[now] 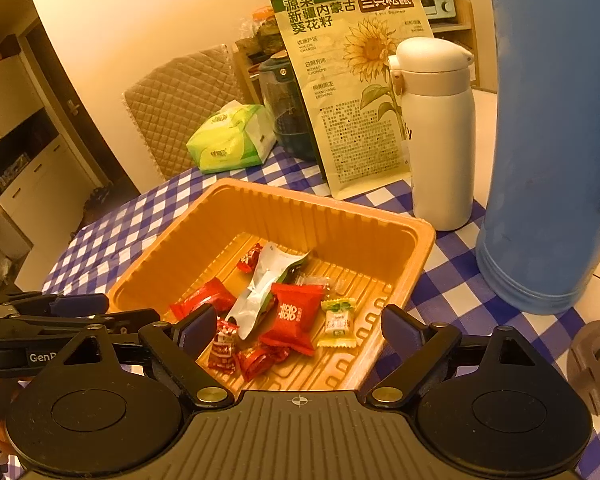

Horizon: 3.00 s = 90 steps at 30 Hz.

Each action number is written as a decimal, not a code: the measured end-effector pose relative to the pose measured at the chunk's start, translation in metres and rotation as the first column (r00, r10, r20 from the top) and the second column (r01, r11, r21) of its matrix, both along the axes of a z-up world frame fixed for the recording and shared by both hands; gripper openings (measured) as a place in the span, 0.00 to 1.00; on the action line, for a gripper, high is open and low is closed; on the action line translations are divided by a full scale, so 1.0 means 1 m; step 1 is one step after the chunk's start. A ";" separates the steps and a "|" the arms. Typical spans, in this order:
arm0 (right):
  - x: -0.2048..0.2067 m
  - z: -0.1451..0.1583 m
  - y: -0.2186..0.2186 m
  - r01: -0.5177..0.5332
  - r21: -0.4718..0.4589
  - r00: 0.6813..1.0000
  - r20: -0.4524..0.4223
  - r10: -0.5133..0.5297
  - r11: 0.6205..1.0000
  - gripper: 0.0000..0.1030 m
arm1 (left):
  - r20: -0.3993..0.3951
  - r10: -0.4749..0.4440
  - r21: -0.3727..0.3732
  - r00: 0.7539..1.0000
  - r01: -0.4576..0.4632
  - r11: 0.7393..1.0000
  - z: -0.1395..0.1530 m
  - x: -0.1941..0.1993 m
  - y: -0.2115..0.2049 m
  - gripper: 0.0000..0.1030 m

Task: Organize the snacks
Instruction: 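Lower both snacks into the orange tray and open both grippers, then move both tools back toward the silver bar packet and green candy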

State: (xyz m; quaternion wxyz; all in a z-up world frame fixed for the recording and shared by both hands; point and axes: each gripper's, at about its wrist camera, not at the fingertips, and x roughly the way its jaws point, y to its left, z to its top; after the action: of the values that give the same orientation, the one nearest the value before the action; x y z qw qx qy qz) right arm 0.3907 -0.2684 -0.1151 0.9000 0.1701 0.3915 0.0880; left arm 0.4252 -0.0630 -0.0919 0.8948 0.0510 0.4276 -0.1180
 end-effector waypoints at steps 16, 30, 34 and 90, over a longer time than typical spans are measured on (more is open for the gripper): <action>-0.056 0.017 0.013 -0.084 -0.041 0.996 -0.019 0.083 0.996 0.88 | 0.007 0.097 -0.042 0.995 -0.097 0.994 0.017 -0.086 0.043 0.70; -0.115 0.011 0.044 -0.230 -0.055 0.971 -0.079 0.225 0.972 0.88 | -0.038 0.191 -0.017 0.981 -0.192 0.981 0.010 -0.185 0.083 0.70; -0.124 0.010 0.055 -0.268 -0.060 0.961 -0.089 0.262 0.962 0.88 | -0.066 0.244 -0.019 0.968 -0.246 0.969 0.004 -0.207 0.096 0.70; -0.121 -0.045 0.243 -0.572 -0.090 0.817 -0.153 0.556 0.815 0.88 | -0.159 0.432 -0.002 0.888 -0.438 0.899 -0.033 -0.242 0.213 0.69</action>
State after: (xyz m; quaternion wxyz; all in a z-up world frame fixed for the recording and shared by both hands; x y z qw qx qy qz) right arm 0.2693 -0.0252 -0.1597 0.8174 -0.0085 0.4825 0.3145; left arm 0.1834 0.1499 -0.1252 0.8634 -0.0724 0.4939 0.0737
